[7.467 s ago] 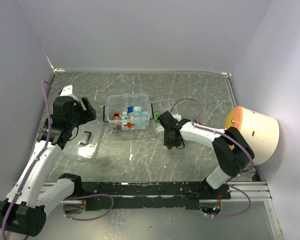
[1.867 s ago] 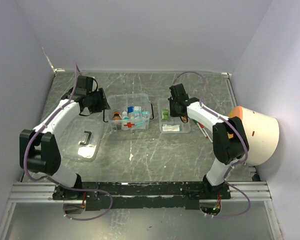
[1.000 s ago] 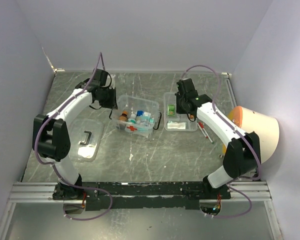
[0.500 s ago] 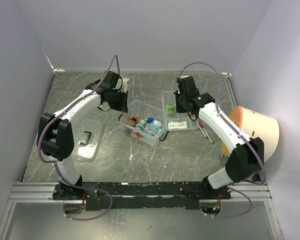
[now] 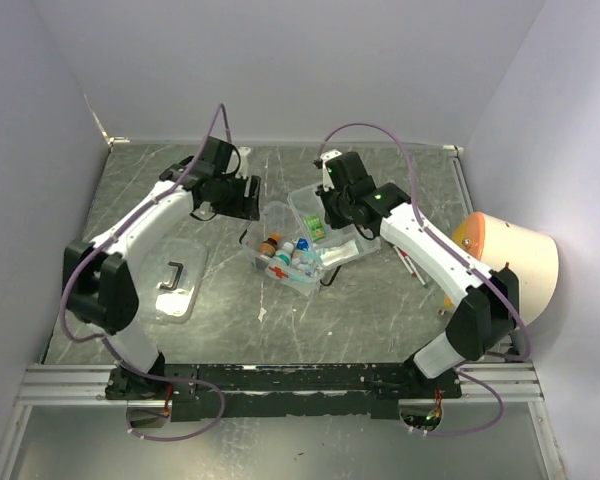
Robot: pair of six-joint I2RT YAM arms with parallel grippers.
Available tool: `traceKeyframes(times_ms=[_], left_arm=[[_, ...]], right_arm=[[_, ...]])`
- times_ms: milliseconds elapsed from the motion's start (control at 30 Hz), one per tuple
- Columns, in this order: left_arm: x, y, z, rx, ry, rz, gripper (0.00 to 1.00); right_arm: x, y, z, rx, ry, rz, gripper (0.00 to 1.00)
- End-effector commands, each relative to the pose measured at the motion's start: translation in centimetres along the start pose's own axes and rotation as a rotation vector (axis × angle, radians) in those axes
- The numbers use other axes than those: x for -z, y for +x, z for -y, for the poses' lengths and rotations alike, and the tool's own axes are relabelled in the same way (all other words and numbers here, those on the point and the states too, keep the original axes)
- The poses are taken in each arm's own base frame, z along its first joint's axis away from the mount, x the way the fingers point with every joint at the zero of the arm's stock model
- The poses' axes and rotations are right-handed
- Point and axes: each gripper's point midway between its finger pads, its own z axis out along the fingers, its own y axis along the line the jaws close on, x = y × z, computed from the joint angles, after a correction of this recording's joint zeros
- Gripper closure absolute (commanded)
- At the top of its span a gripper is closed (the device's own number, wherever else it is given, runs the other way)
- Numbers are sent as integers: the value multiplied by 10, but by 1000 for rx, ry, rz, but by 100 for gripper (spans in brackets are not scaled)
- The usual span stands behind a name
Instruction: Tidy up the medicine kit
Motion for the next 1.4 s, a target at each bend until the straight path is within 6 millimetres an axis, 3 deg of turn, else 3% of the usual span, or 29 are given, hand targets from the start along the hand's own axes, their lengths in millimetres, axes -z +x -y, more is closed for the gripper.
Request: traceKeyframes(times_ms=[0, 133, 267, 367, 533, 767, 1067, 1367], left_arm=[[63, -20, -13, 50, -138, 161, 21], [102, -12, -53, 185, -363, 289, 23], [132, 9, -88, 308, -556, 399, 24], [145, 25, -96, 345, -596, 455, 24], [164, 40, -103, 382, -627, 526, 23], [164, 46, -99, 402, -582, 574, 23], [148, 44, -96, 388, -543, 511, 24], [146, 42, -98, 402, -509, 516, 24]], right_arm=[[1, -25, -10, 101, -78, 55, 100], [-10, -27, -18, 167, -124, 46, 100], [-16, -33, -22, 238, -152, 40, 100], [-17, -40, -31, 287, -198, 50, 100], [-25, -34, -53, 401, -226, 29, 100], [-36, -33, -71, 480, -289, 30, 100], [-44, -17, -86, 552, -376, -47, 100], [-52, 0, -96, 554, -413, -107, 100]])
